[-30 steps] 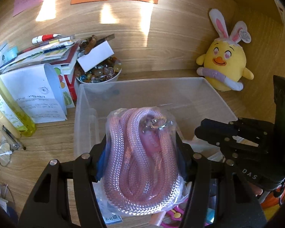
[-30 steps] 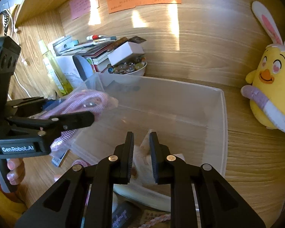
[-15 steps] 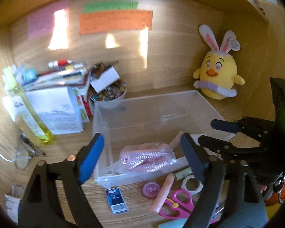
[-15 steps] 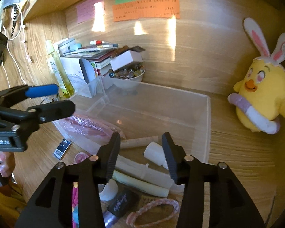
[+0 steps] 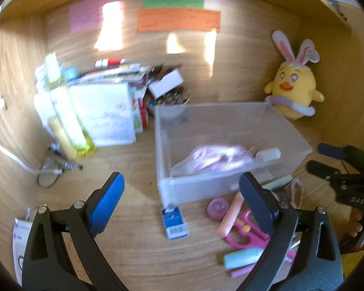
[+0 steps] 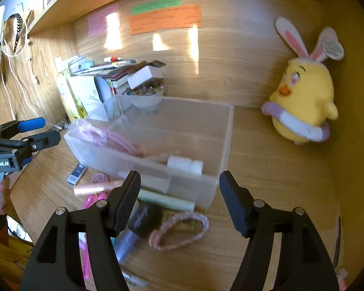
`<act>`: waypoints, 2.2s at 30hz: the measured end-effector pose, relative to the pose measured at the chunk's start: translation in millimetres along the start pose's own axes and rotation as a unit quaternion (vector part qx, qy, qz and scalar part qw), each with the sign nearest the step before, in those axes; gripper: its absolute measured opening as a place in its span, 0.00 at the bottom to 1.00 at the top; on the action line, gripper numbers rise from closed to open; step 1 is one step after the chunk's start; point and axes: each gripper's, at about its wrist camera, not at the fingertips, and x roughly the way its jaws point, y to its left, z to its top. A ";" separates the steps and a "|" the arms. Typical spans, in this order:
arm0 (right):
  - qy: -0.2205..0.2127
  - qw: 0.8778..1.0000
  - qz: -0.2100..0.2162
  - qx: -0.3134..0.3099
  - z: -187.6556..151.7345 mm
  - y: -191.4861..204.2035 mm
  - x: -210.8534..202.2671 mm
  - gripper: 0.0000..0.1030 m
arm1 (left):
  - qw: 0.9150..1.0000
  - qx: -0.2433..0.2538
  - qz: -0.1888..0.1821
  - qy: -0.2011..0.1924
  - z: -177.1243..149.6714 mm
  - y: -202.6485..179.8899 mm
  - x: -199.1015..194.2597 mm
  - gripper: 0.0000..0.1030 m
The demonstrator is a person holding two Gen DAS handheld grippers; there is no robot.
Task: Organize objects
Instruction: 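Grasp the blue Max card box with the left tool while the right tool grasps the braided hair tie, then carry the card box and hair tie into the clear box and release both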
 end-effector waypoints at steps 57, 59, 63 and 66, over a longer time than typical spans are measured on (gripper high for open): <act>0.006 0.998 0.008 0.059 -36.7 -14.2 -14.6 0.13 | 0.996 -0.070 0.021 0.044 -40.7 32.6 13.9 0.26; -0.011 0.998 0.015 0.059 -28.9 -13.8 -23.0 0.13 | 0.997 -0.071 0.021 0.027 -34.1 31.6 4.5 0.26; -0.041 0.998 0.015 0.043 -13.0 -6.1 -33.8 0.13 | 0.997 -0.071 0.011 -0.005 -19.3 30.5 -9.3 0.26; -0.059 0.997 0.021 0.040 -2.1 -3.4 -37.9 0.13 | 0.997 -0.071 0.003 -0.022 -11.3 27.8 -16.2 0.26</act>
